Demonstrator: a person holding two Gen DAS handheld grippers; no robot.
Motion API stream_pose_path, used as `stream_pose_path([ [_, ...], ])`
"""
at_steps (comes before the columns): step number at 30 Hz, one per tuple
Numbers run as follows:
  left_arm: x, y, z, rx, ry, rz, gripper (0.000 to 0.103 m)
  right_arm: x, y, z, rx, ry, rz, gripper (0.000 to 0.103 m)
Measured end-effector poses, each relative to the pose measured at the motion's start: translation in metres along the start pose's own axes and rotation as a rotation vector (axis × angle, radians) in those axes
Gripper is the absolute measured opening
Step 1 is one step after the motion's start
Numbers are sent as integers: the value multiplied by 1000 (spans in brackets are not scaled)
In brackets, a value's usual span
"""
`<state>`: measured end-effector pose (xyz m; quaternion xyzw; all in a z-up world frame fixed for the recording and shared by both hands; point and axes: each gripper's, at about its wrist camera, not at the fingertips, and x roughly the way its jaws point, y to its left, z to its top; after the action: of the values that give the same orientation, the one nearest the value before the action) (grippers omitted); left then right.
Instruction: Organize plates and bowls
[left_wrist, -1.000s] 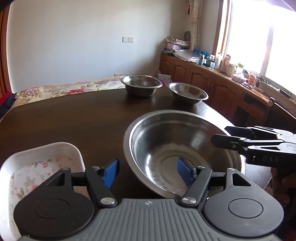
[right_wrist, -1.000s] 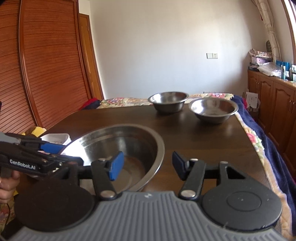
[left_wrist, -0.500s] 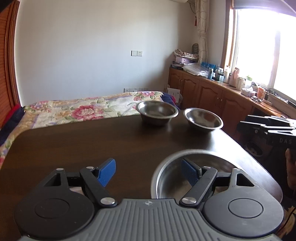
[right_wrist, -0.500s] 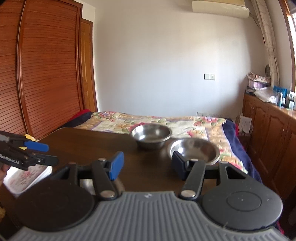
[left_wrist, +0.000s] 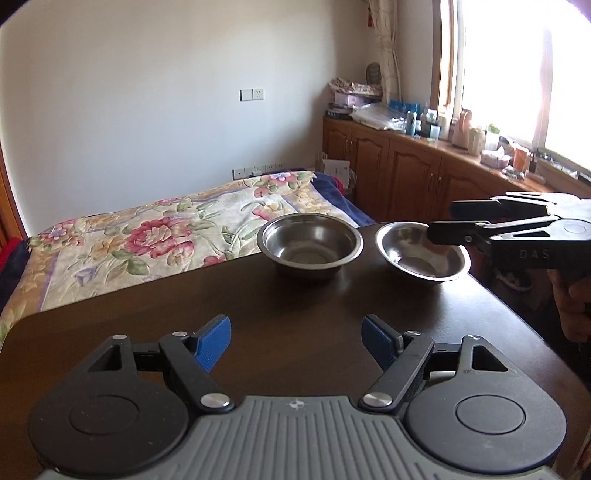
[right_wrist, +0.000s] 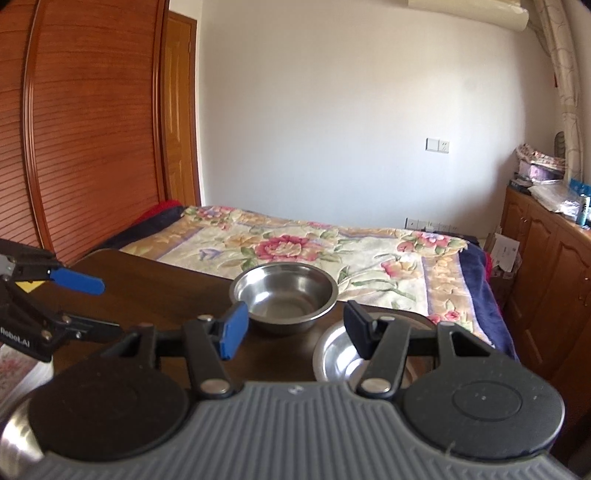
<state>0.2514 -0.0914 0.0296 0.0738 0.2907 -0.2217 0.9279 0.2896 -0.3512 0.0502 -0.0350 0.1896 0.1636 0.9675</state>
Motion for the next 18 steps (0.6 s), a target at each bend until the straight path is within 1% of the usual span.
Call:
stream_pose_path([
  [4, 19, 8, 11, -8, 13, -13, 80, 22, 0, 7, 3, 35, 20, 57],
  [8, 36, 13, 23, 2, 20, -5, 80, 46, -7, 17, 15, 70, 34, 54],
  [14, 64, 20, 36, -5, 39, -11, 80, 76, -14, 23, 2, 129, 17, 50],
  [18, 80, 22, 39, -7, 50, -19, 79, 90, -15, 23, -10, 172, 4, 48],
])
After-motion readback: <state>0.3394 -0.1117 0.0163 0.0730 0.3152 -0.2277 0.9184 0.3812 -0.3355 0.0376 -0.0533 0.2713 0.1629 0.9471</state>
